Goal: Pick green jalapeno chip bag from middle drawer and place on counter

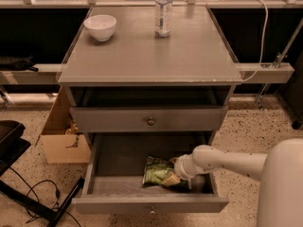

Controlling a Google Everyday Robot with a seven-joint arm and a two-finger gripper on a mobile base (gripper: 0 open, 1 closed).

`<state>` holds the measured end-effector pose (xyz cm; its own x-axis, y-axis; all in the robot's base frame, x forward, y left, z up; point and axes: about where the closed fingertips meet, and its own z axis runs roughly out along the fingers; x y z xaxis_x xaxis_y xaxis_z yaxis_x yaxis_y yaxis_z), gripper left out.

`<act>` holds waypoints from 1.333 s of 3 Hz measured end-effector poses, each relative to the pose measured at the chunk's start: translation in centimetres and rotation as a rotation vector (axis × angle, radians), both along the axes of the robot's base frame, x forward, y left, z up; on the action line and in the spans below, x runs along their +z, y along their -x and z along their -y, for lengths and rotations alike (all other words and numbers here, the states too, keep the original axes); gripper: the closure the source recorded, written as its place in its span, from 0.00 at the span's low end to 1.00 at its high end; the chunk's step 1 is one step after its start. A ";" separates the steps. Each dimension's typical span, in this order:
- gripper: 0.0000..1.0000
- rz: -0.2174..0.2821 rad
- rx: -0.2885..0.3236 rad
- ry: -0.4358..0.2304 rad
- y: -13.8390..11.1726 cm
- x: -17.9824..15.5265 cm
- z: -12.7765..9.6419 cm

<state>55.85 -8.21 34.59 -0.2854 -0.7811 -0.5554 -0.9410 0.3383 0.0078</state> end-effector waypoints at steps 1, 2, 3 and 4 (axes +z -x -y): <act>0.83 0.038 0.021 0.010 0.4 3.3 0.2; 1.00 0.080 0.094 0.019 3.4 11.8 0.8; 1.00 0.178 0.152 0.047 3.0 27.1 2.8; 1.00 0.228 0.179 0.083 1.5 37.3 3.7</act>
Offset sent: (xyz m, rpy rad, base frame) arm -0.0512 -0.0323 0.2985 -0.0843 -0.2011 0.2190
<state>54.35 -11.89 71.89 -0.0146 -0.8532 -0.5214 -0.9602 0.1575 -0.2309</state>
